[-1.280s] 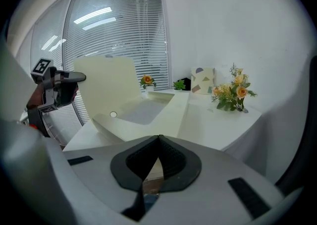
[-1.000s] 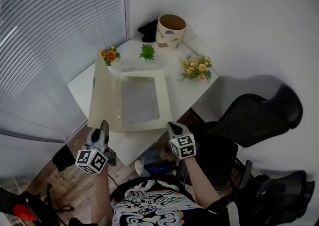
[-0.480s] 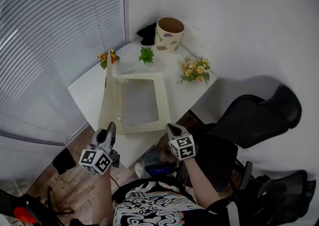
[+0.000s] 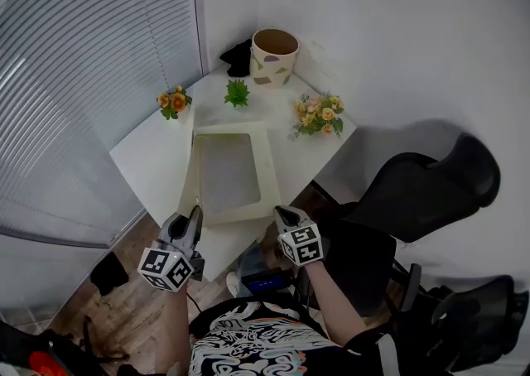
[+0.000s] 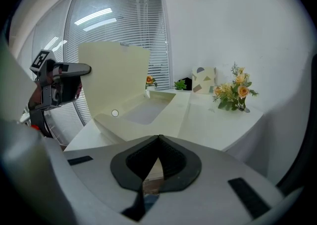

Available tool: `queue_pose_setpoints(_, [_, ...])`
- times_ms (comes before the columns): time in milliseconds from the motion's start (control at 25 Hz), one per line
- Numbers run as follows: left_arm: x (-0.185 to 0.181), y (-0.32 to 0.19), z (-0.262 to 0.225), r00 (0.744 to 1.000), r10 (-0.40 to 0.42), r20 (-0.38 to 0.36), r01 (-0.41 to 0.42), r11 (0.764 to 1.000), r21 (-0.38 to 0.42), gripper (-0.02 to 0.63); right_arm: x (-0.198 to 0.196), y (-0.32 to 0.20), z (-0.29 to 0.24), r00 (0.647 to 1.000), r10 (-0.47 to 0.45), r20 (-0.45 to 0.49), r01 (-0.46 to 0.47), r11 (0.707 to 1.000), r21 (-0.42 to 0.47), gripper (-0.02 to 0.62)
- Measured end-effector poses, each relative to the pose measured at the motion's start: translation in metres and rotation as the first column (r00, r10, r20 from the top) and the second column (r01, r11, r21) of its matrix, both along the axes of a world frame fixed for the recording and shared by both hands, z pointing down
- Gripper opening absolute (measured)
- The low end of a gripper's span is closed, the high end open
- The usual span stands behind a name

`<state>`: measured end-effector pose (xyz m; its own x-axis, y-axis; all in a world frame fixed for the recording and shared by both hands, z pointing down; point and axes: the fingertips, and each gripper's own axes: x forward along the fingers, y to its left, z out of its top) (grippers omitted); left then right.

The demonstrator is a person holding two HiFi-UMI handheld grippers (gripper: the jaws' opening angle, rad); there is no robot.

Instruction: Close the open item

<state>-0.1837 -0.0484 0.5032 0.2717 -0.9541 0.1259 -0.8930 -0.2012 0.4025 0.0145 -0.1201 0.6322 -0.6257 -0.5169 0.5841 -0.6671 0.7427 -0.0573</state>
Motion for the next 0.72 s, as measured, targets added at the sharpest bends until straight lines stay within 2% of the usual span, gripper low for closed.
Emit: queue_pose_setpoints(720, [0.049, -0.02, 0.011, 0.984, 0.164, 0.063, -0.16, 0.985, -0.061, 0.054, -0.002, 0.001, 0.0, 1.0, -0.021, -0.002, 0.021, 1.0, -0.011, 0.003])
